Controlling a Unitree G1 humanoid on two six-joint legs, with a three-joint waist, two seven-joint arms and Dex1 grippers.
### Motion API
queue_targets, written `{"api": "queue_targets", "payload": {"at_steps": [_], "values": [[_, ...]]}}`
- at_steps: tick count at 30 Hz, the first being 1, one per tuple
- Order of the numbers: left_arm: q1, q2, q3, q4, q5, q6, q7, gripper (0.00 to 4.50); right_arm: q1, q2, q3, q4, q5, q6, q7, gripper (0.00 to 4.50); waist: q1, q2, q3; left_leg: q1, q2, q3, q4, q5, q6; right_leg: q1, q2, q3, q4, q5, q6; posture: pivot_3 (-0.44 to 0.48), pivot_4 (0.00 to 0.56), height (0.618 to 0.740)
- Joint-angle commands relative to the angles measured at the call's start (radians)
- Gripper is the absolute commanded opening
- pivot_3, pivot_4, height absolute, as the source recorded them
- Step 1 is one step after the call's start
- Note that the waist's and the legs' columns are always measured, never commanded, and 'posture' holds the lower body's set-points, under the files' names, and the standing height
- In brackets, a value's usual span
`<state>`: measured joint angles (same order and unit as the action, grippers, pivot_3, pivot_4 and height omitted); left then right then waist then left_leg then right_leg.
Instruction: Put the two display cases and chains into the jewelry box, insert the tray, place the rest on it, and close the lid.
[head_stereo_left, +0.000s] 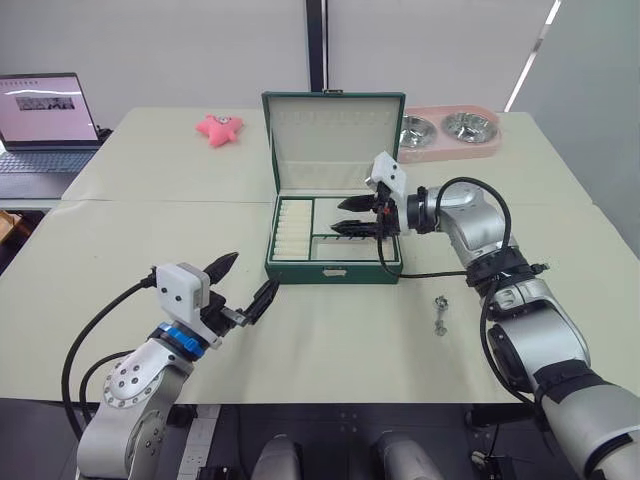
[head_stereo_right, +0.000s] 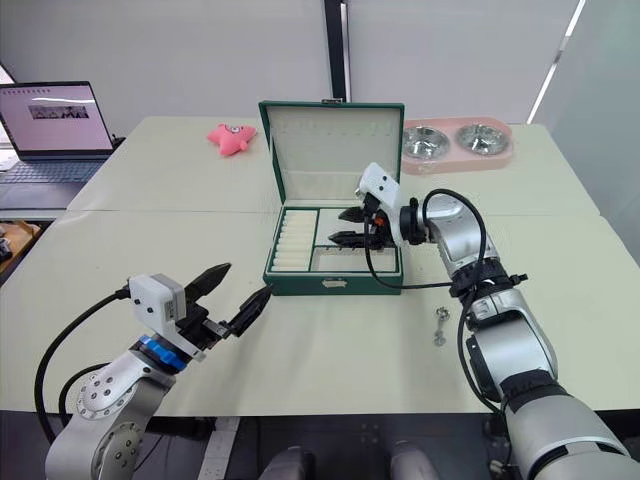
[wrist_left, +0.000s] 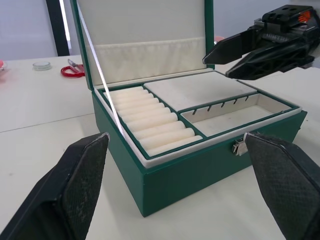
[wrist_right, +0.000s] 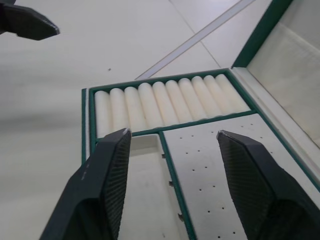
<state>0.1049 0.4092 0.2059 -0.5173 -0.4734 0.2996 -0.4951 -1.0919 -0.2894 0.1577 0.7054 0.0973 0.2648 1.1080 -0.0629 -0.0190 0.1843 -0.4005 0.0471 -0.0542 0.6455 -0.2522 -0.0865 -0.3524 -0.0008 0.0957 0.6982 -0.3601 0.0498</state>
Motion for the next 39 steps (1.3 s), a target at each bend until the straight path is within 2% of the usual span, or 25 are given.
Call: {"api": "queue_targets", "payload": {"at_steps": [1, 8, 9, 18, 22, 26, 30, 31, 36, 39], "values": [[-0.010, 0.008, 0.003, -0.012, -0.012, -0.003, -0.008, 4.50, -0.010, 0.005, -0.045, 0.027, 0.017, -0.047, -0.044, 1.69, 0.000, 0.000, 0.000, 0.000, 0.000, 0.000, 0.000, 0.000, 0.000, 0.000, 0.000, 0.000, 0.000, 0.000, 0.000, 0.000, 0.150, 0.740], [-0.026, 0.008, -0.005, -0.001, -0.009, -0.004, -0.014, 4.50, 0.023, 0.000, 0.000, 0.101, -0.046, -0.084, -0.081, 0.09, 0.000, 0.000, 0.000, 0.000, 0.000, 0.000, 0.000, 0.000, 0.000, 0.000, 0.000, 0.000, 0.000, 0.000, 0.000, 0.000, 0.150, 0.740], [-0.029, 0.008, -0.005, 0.001, -0.009, -0.003, -0.015, 4.50, 0.023, 0.001, 0.004, 0.110, -0.053, -0.083, -0.085, 0.03, 0.000, 0.000, 0.000, 0.000, 0.000, 0.000, 0.000, 0.000, 0.000, 0.000, 0.000, 0.000, 0.000, 0.000, 0.000, 0.000, 0.150, 0.740], [-0.043, 0.009, -0.008, 0.009, -0.007, 0.001, -0.024, 4.50, 0.039, 0.002, 0.031, 0.138, -0.092, -0.069, -0.084, 0.03, -0.001, 0.000, 0.000, 0.001, 0.000, 0.000, 0.000, 0.000, 0.000, 0.001, 0.000, 0.000, 0.000, 0.000, 0.000, 0.000, 0.150, 0.740], [-0.045, 0.010, -0.007, 0.014, -0.007, 0.001, -0.028, 4.50, 0.040, 0.011, -0.008, 0.124, -0.052, -0.091, -0.081, 0.03, 0.000, 0.000, 0.000, 0.001, 0.000, 0.000, 0.000, 0.000, 0.000, 0.001, 0.000, 0.000, 0.001, 0.000, 0.000, 0.000, 0.150, 0.740], [-0.057, 0.018, 0.002, 0.028, -0.010, 0.000, -0.037, 4.50, 0.048, 0.011, -0.091, 0.037, 0.050, -0.055, -0.048, 0.03, 0.000, 0.000, 0.000, 0.001, 0.000, 0.000, 0.000, 0.000, 0.000, 0.000, 0.000, 0.000, 0.000, 0.000, 0.000, 0.000, 0.150, 0.740], [-0.061, 0.039, 0.022, 0.050, -0.019, 0.003, -0.056, 4.50, 0.107, -0.033, -0.150, -0.090, 0.121, -0.033, -0.025, 0.03, 0.004, 0.000, 0.000, 0.000, 0.000, 0.000, 0.000, 0.000, 0.000, 0.000, 0.000, 0.000, 0.000, 0.000, 0.000, 0.000, 0.150, 0.740], [-0.062, 0.048, 0.032, 0.054, -0.028, 0.006, -0.063, 4.50, 0.131, -0.057, -0.161, -0.133, 0.136, -0.021, -0.011, 0.42, 0.005, 0.000, 0.000, 0.000, 0.000, 0.000, 0.000, 0.000, 0.000, 0.000, 0.000, 0.000, 0.000, 0.000, 0.000, 0.000, 0.150, 0.740], [-0.069, 0.107, 0.106, 0.100, -0.072, 0.022, -0.102, 4.50, 0.265, -0.200, -0.204, -0.278, 0.181, 0.054, 0.022, 1.48, 0.013, 0.000, 0.000, -0.001, 0.000, -0.001, 0.000, 0.000, 0.000, 0.000, 0.000, -0.001, -0.001, 0.000, 0.000, 0.000, 0.150, 0.740], [-0.058, 0.157, 0.149, 0.152, -0.074, 0.021, -0.143, 4.50, 0.349, -0.281, -0.241, -0.314, 0.201, 0.083, 0.021, 2.31, 0.011, 0.000, 0.000, 0.000, 0.000, 0.000, 0.000, 0.000, 0.000, 0.000, 0.000, 0.000, -0.001, 0.000, 0.000, 0.000, 0.150, 0.740]]}}
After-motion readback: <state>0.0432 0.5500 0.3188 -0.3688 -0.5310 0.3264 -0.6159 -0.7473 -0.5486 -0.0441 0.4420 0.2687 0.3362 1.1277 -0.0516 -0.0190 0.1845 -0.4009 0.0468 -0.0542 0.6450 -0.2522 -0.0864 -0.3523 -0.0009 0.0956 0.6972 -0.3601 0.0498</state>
